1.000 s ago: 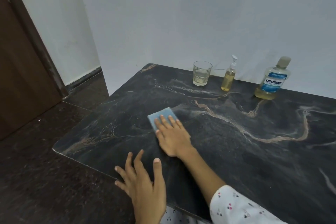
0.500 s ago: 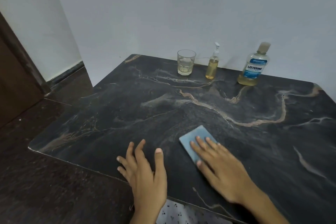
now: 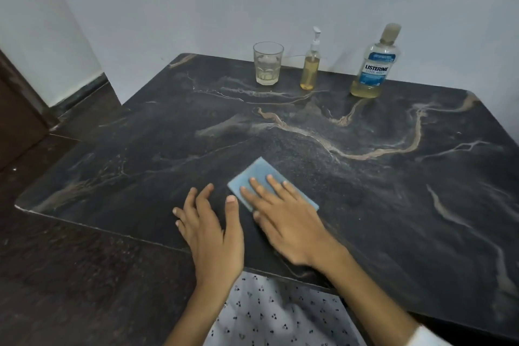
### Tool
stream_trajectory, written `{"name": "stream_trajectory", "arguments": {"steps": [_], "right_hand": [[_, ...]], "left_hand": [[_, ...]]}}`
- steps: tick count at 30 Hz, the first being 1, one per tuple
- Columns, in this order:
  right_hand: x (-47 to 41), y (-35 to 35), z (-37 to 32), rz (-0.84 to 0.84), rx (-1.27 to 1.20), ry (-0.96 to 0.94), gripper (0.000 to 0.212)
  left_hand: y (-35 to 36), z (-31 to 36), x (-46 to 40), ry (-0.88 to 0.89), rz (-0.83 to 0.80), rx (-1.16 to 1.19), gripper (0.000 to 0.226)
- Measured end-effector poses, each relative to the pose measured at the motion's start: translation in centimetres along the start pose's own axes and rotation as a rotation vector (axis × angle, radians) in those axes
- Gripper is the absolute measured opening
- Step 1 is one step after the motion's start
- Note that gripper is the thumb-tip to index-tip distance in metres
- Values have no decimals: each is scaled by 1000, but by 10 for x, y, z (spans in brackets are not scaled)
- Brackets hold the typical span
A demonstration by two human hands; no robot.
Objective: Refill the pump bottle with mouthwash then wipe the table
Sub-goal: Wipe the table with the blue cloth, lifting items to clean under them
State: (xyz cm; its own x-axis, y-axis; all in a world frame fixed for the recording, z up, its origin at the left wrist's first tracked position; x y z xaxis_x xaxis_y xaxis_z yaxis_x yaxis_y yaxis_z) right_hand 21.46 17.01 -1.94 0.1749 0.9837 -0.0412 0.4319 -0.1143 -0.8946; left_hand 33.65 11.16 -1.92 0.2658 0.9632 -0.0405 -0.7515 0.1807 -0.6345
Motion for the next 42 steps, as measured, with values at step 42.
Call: {"name": "stream_trajectory", "arguments": {"steps": [42], "right_hand": [[187, -53, 74, 92, 136, 434, 53]], "left_hand": [[88, 76, 46, 207, -468, -82, 50]]}}
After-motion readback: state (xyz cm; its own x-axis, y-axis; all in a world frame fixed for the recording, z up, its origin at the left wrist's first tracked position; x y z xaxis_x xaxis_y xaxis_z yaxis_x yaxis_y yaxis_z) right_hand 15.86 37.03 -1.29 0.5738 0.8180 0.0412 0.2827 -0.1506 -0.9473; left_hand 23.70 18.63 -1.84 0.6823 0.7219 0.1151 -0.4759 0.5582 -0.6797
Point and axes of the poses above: each hand's wrist, its own x-axis away from the middle knuckle, its own y-axis out of the palm, z = x × y, the point moved 6 cm from there along -x, towards the middle knuckle, and after that the axes turned 11 degrees about -x, right-handed, at the moved point
